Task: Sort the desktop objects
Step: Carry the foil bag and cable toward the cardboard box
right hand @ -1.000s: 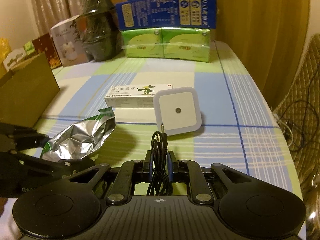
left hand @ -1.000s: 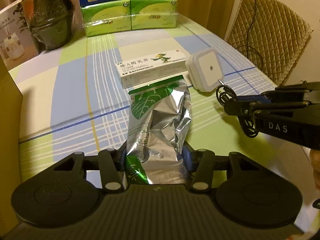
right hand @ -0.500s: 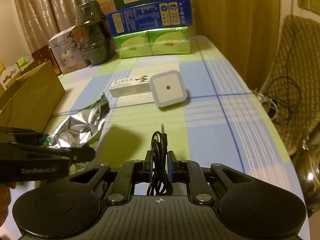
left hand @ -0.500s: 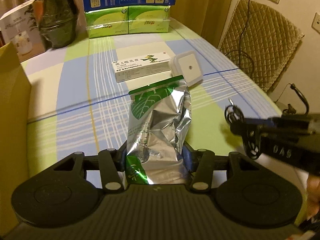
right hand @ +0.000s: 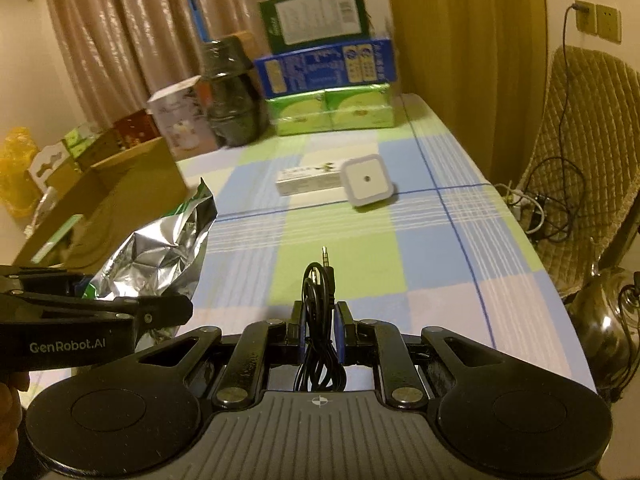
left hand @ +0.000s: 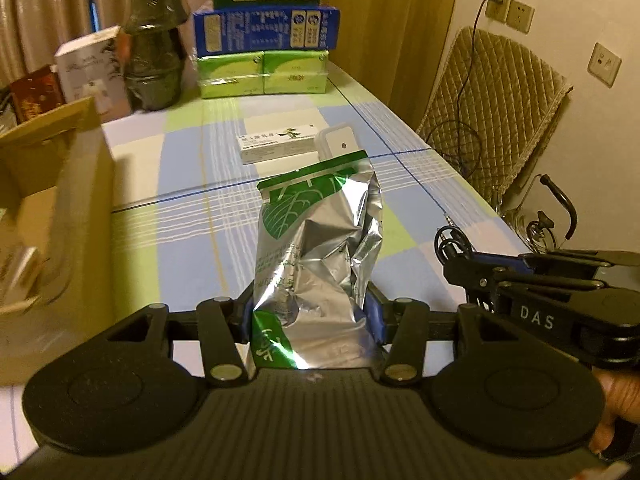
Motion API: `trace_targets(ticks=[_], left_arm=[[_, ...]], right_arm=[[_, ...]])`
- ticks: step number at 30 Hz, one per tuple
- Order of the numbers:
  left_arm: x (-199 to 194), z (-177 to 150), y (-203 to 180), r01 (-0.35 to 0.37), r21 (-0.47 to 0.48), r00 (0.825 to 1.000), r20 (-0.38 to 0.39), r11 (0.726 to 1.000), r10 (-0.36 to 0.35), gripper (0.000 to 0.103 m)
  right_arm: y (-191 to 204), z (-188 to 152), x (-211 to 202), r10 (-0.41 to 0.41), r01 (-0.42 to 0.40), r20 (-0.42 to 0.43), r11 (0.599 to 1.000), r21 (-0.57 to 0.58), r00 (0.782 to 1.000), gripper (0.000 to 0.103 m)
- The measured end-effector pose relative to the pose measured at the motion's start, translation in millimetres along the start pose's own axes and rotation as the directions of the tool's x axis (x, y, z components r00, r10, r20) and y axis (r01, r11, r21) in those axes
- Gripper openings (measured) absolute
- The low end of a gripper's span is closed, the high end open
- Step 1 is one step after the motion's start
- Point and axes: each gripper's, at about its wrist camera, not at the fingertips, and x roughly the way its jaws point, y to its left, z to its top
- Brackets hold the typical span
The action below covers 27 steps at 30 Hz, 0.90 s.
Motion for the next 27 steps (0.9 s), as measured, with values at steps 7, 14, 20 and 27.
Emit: trace_targets(ticks=[7,14,20,27], left_arm=[[-39.3,-20.9,2.7,-0.047,-0.014,0.999,0.009,0.999,0.048,0.046],[-72.8,-36.1,22.3,-0.123,-0.048,0.992,0.019,0.991,0.124,0.046],[-102.7,-42.7,48.0,-0.190,-0.080,0.981,0.036,0.979,0.193,0.046],[-140.4,-47.3,94.4,-0.265,-0.122,0.960,0.057,0.956,0.274,0.046]], right_arm=[[20.5,-7.4,-16.8,0.051,-0.051,0.003,0.998,-0.021,0.999,0.011],[51.0,-12.4,-15.1,0.133,-0.135,-0.025,0.989,-0.060,0.991,0.011],[92.9,-9.5,-13.2,0.217,-0.218,-0.026,0.972,-0.092,0.976,0.011],[150.9,0.5,-6.7,0.293,-0.293,-0.024,0.944,-0.150,0.956,0.011]])
